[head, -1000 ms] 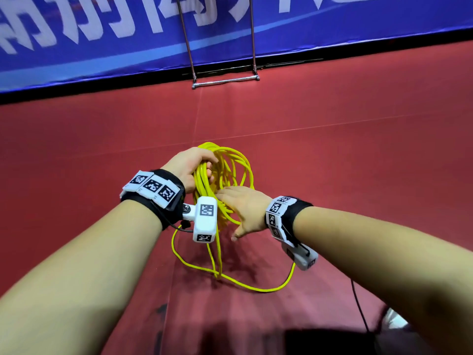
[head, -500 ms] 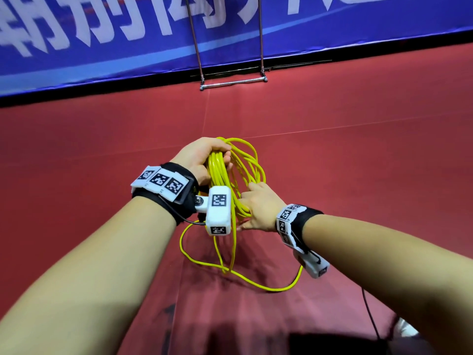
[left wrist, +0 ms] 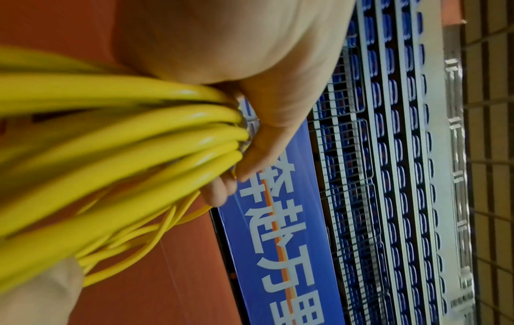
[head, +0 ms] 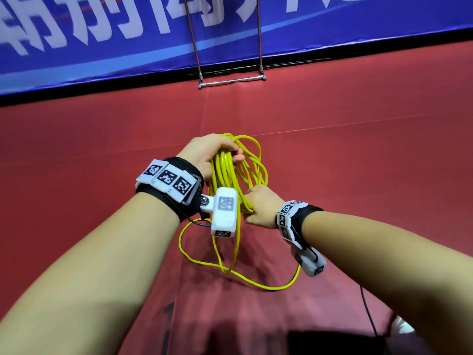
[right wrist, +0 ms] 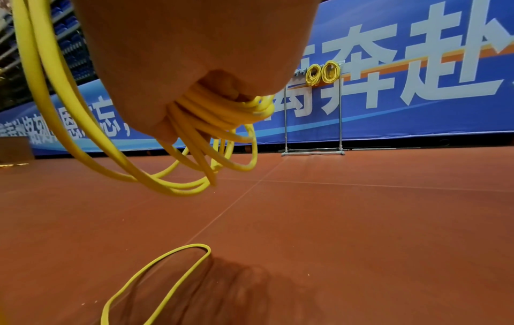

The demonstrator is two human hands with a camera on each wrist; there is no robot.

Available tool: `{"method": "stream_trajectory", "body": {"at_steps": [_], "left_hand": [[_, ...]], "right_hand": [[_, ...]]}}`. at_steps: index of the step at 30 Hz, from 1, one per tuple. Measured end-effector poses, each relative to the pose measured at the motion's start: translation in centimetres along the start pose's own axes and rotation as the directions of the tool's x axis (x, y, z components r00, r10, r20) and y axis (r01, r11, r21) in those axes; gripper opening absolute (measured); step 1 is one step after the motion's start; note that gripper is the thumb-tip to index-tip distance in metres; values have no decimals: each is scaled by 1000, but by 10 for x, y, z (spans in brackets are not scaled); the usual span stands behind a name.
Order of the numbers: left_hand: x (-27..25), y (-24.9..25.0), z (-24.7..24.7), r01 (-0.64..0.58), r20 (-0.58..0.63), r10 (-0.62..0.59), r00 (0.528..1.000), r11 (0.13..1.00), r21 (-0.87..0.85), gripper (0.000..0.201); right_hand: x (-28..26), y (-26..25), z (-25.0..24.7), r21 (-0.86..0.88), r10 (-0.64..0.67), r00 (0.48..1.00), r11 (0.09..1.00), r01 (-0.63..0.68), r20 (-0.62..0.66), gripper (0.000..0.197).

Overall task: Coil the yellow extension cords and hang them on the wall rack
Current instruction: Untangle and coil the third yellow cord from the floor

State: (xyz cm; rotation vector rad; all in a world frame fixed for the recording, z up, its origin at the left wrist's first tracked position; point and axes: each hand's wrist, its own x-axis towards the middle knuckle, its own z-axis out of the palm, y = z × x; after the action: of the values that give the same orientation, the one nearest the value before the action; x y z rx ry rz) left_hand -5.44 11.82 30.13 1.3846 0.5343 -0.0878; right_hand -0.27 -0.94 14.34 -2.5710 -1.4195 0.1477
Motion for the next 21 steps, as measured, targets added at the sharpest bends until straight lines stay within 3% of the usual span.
{"method": "stream_trajectory", "body": {"at_steps": [3,7,12,15,18,19,21], "left_hand": [[3,-4,-1,-17,-24,17,1000,1000,-24,8],[5,-11,-1,45,-34,-45,998,999,18,18],[4,-15,0,94,-31,-94,995,995,25,24],[6,-17,-4,89,-88,-91,992,996,-26,24],[12,-19,-11,51,-164,-74,984,989,-136,27],[14,-19,-14,33,-193,-66,979,984,-173,27],[17,-18,-21,-15,-255,-46,966,972,-235,23]], "right_hand": [[3,-1,2,65,33,999,997,-35,39,30],[-4,-3,5,220,104,990,968,-123,95,46],[-4,-3,5,323,170,972,922,-215,162,48],[-5,-5,2,330,176,972,918,-220,158,46],[-5,-5,-3,358,195,978,911,-208,70,30],[-5,-3,-4,346,185,983,923,-168,-15,34],[-4,5,-4,244,182,967,960,-137,-176,69]]}}
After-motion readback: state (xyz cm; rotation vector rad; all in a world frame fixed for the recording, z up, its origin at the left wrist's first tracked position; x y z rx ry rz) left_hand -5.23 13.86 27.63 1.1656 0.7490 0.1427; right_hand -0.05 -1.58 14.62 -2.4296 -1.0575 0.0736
